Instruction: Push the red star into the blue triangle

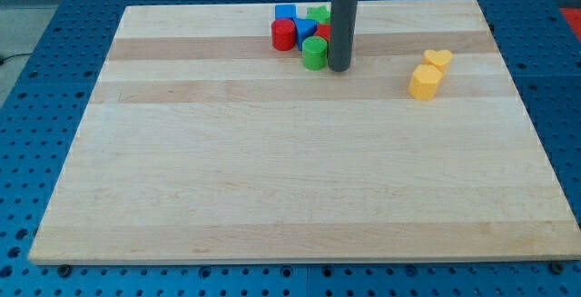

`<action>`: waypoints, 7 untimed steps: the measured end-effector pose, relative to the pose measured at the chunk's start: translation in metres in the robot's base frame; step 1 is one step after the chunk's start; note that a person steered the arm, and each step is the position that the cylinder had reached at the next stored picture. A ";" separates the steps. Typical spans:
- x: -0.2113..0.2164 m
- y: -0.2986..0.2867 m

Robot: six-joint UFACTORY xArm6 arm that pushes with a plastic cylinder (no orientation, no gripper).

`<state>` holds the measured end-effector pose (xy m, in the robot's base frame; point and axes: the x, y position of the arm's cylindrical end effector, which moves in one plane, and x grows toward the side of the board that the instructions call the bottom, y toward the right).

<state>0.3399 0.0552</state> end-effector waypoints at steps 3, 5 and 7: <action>-0.022 0.010; -0.055 -0.008; -0.033 -0.053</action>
<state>0.3074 0.0026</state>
